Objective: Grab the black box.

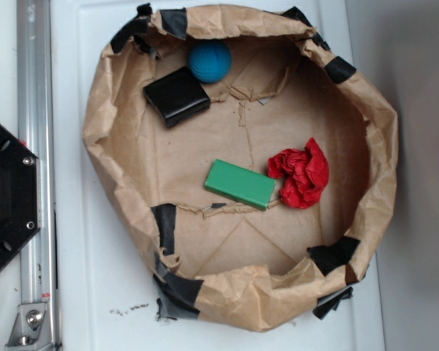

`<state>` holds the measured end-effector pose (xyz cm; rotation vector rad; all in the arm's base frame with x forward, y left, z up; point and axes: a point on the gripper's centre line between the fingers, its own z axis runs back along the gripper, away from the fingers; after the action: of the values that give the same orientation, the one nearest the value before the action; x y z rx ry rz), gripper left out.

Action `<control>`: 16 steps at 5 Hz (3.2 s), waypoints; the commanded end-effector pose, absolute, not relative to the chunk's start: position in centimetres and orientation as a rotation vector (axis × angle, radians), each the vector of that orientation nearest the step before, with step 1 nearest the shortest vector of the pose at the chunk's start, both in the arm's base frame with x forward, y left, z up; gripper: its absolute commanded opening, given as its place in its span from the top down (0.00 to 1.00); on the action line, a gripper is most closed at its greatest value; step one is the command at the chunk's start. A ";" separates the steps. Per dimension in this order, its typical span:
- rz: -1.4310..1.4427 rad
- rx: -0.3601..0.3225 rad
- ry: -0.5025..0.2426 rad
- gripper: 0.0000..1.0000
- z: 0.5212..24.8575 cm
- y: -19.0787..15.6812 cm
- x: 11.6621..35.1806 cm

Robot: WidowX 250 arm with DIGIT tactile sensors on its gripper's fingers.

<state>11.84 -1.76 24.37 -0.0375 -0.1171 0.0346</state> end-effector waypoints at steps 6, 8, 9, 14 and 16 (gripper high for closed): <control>0.614 -0.002 -0.109 0.00 10.1 5.9 23.9; 0.650 0.137 -0.075 0.00 6.5 7.5 20.7; 0.658 0.150 -0.063 0.00 6.0 9.0 19.9; 0.524 0.056 0.006 0.00 1.6 7.3 25.8; 0.499 0.049 0.041 1.00 -0.1 6.9 25.2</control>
<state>24.97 7.28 1.20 0.0569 0.0471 0.5396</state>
